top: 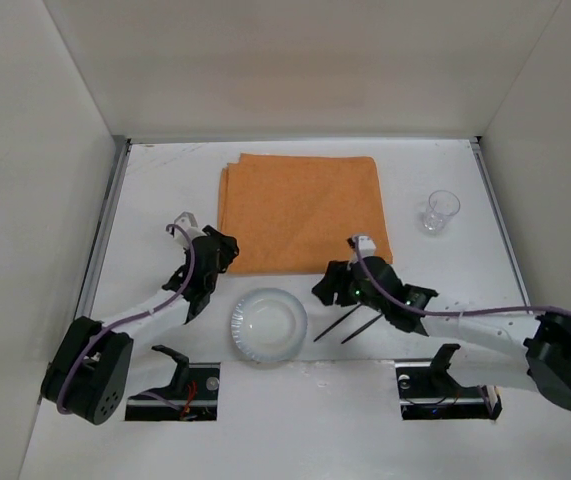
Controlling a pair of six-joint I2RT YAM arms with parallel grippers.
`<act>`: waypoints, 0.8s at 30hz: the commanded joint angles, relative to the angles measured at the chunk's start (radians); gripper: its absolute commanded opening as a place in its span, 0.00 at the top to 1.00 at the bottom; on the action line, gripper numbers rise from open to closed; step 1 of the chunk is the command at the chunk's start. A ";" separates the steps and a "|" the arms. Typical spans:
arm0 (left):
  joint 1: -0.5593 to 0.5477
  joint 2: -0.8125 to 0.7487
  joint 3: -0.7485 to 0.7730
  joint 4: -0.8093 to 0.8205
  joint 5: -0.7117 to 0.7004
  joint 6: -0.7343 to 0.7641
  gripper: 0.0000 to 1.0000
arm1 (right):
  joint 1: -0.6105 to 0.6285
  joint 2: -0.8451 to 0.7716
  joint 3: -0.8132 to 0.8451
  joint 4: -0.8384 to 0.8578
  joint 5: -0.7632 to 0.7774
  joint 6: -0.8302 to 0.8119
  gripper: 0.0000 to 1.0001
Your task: Set the dinner table for one person
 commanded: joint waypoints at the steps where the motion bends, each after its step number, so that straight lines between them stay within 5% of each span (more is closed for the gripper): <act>1: -0.007 0.028 -0.008 0.091 0.047 0.053 0.66 | 0.088 0.074 0.042 0.117 -0.152 -0.039 0.32; 4: 0.003 0.092 -0.008 0.126 0.071 0.035 0.66 | 0.120 0.178 0.061 0.170 -0.192 -0.010 0.22; 13: 0.060 0.149 -0.039 0.093 0.062 0.009 0.63 | 0.162 0.342 0.051 0.350 -0.285 0.080 0.28; 20: 0.071 0.037 -0.065 0.065 0.071 0.009 0.58 | 0.129 0.479 0.024 0.522 -0.384 0.174 0.53; 24: 0.071 -0.078 -0.091 0.039 0.041 0.006 0.57 | 0.106 0.499 0.004 0.566 -0.414 0.218 0.83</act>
